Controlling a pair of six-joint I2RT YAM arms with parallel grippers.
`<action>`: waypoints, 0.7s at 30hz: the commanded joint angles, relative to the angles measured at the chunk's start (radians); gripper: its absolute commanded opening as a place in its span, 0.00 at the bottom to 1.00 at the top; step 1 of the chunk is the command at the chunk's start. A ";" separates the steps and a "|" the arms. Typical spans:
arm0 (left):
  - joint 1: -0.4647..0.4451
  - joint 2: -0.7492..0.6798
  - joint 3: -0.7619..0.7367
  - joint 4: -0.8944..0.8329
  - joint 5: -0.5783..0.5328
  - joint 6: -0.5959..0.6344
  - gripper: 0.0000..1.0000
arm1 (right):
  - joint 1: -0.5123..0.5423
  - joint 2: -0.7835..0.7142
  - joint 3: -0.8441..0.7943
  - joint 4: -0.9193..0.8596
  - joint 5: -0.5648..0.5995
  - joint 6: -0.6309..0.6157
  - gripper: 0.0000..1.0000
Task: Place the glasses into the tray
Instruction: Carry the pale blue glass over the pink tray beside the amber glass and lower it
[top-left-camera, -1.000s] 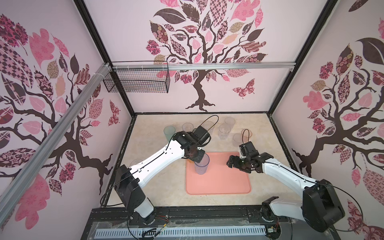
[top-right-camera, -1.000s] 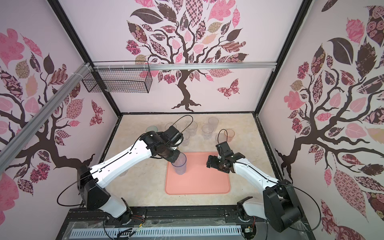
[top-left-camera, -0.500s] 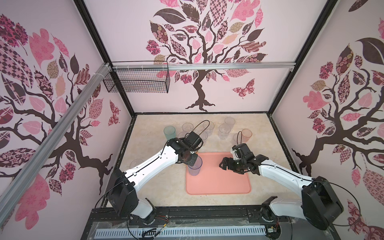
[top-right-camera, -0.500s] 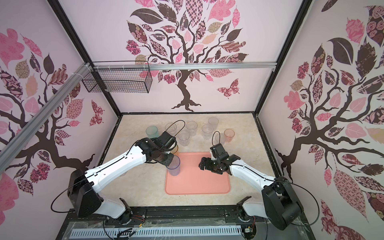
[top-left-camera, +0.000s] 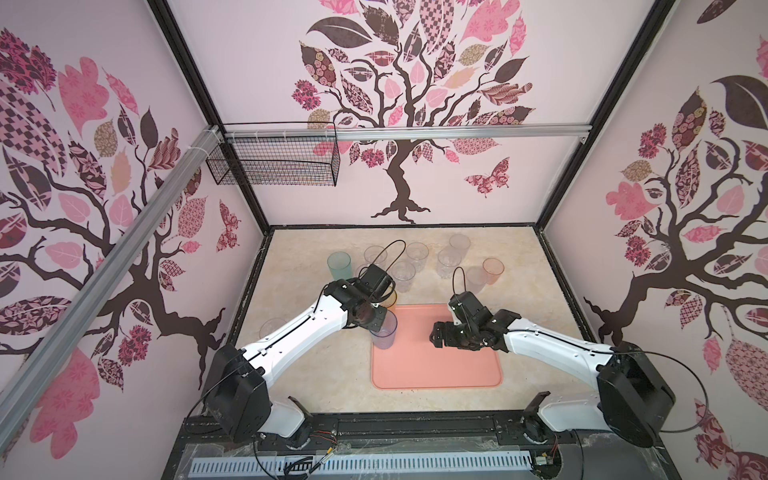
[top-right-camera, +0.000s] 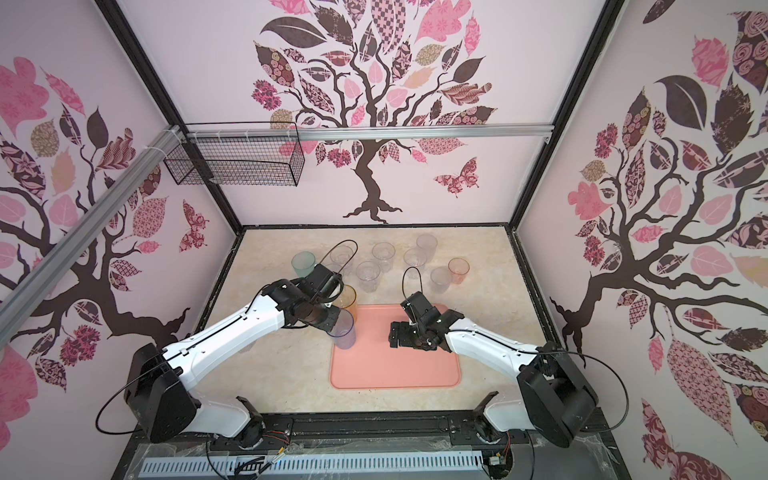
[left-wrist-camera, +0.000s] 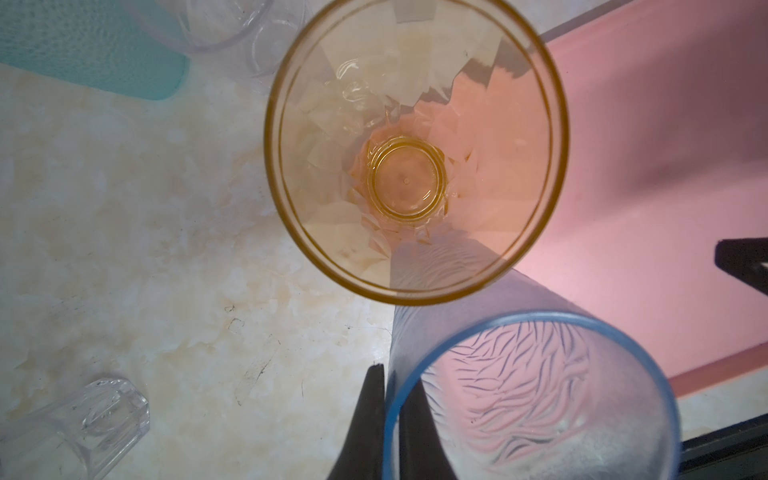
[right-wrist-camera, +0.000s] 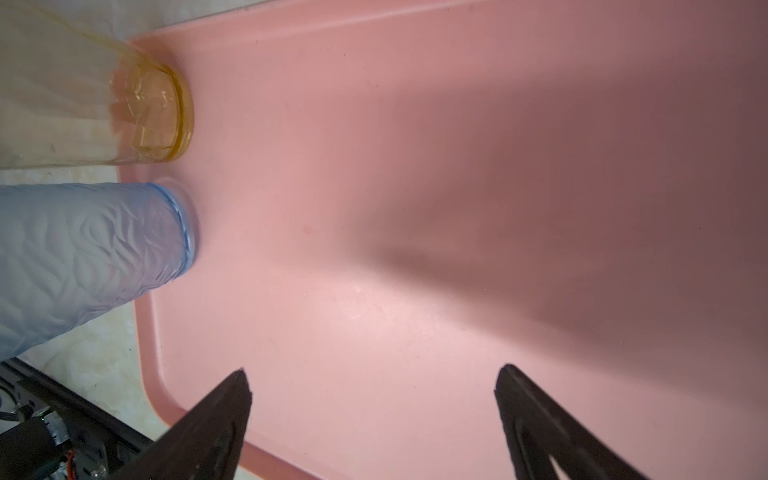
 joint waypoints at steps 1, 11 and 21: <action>0.002 -0.025 -0.029 0.015 -0.006 0.002 0.00 | 0.063 0.031 0.061 -0.066 0.109 -0.003 0.95; 0.010 -0.012 -0.003 -0.006 0.003 0.011 0.03 | 0.195 0.066 0.119 -0.095 0.184 -0.052 0.95; 0.013 0.021 0.047 -0.051 0.043 0.052 0.03 | 0.203 0.098 0.144 -0.073 0.184 -0.070 0.95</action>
